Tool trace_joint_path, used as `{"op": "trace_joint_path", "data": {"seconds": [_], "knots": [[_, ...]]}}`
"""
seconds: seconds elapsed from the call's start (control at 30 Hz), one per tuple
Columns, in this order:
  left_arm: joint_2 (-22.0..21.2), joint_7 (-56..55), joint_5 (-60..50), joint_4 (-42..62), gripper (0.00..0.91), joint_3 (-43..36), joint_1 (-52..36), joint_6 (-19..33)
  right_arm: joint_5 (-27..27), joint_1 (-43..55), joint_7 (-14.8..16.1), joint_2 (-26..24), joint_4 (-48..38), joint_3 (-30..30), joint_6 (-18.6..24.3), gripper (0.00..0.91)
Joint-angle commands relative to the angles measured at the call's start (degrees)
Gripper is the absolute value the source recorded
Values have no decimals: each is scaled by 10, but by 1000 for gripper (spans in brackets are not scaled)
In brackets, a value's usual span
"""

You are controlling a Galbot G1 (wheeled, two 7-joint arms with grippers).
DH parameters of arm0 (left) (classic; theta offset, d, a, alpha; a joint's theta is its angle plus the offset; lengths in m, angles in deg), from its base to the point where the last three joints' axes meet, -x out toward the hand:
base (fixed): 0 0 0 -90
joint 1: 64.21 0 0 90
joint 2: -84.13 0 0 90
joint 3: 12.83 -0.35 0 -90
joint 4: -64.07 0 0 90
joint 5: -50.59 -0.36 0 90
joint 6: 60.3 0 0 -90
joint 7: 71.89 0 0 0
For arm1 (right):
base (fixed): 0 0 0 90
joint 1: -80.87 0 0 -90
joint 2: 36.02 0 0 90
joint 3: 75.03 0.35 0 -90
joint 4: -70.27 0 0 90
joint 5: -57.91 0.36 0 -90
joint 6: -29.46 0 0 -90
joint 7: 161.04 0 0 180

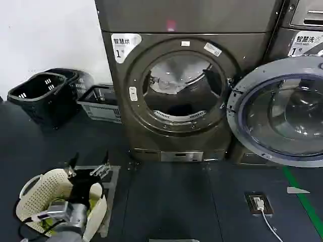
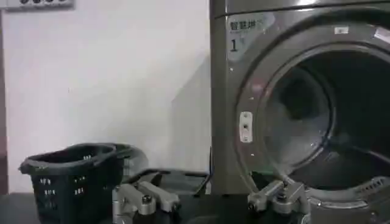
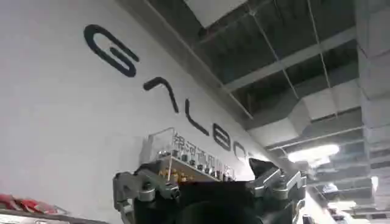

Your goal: Grasp the clothes from the dryer.

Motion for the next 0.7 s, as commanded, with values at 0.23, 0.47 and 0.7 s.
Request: {"op": "trace_joint_path", "data": {"seconds": [0.23, 0.47, 0.7], "knots": [[9, 2, 23, -25, 907, 35, 6, -1, -1, 3, 13, 7, 6, -10, 17, 907], [13, 6, 33, -31, 907, 45, 7, -3, -1, 8, 9, 8, 3, -14, 20, 907], [7, 8, 31, -31, 907, 41, 10, -2, 0, 8, 10, 7, 2, -15, 23, 907]]}}
